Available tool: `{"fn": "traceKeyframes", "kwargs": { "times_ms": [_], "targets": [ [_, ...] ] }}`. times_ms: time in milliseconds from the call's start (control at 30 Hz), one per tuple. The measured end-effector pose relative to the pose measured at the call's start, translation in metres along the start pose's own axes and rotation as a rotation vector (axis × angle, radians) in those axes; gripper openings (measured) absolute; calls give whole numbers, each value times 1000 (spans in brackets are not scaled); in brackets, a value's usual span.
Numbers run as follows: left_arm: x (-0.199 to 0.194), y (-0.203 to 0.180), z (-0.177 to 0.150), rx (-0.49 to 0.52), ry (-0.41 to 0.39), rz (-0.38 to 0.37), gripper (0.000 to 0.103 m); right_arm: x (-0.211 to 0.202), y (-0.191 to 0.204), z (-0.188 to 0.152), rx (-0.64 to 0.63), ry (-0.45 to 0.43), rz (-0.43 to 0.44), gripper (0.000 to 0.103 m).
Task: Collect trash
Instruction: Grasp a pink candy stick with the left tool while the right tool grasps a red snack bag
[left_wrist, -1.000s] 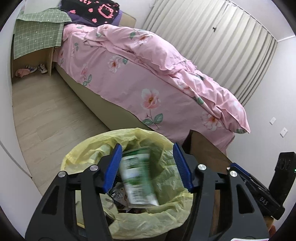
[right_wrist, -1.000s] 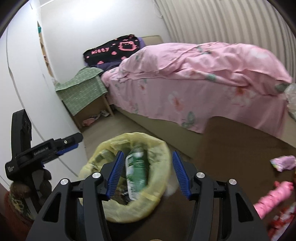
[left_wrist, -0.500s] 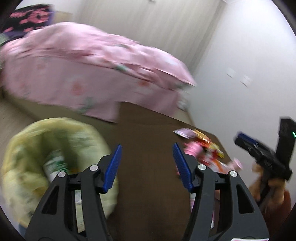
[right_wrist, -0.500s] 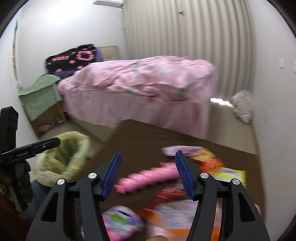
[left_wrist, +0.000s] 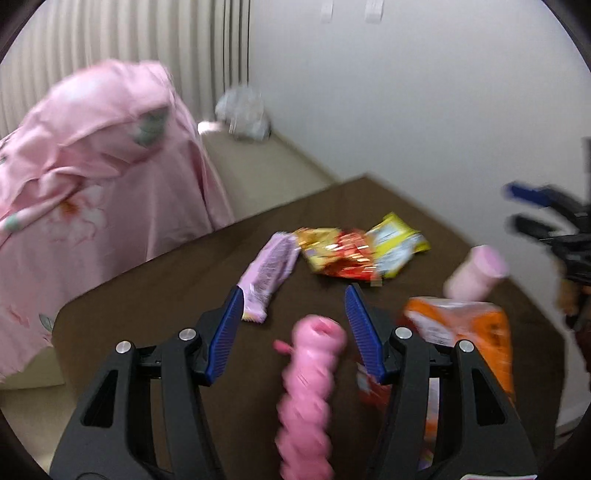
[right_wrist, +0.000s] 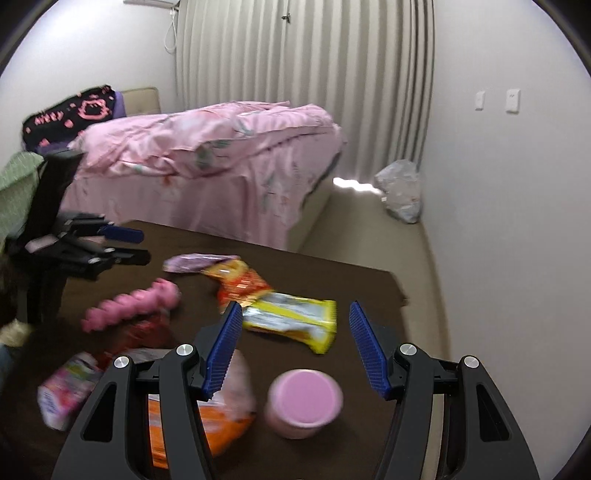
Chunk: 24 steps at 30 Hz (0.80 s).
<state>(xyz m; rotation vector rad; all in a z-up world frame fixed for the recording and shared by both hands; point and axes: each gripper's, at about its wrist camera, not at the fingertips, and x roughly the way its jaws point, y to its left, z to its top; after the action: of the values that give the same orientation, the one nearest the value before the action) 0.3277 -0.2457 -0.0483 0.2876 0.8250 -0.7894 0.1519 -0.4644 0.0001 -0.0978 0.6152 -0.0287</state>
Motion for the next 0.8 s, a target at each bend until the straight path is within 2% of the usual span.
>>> {"fn": "traceKeyframes", "kwargs": {
  "times_ms": [167,233,300,367,400,500,700,800],
  "targets": [
    [69,23,11,-99,162,13,54,14,-14,-10,25,44,36,57],
    [79,30,11,-139,178,1,51,21,-10,-8,19,57,50,57],
    [79,31,9,-158,188,-5,30,32,-4,-2,26,72,66,57],
    [74,30,4,-138,198,26,19,41,2,6,43,84,73,57],
    [73,30,2,-136,198,25,17,45,5,10,50,89,72,57],
    [46,37,-16,-197,161,8,15,67,20,27,89,117,79,57],
    [-26,40,-51,-286,49,76,14,108,32,46,208,162,110,57],
    [-66,36,-71,-328,-13,88,14,136,37,49,269,224,125,55]
  ]
}}
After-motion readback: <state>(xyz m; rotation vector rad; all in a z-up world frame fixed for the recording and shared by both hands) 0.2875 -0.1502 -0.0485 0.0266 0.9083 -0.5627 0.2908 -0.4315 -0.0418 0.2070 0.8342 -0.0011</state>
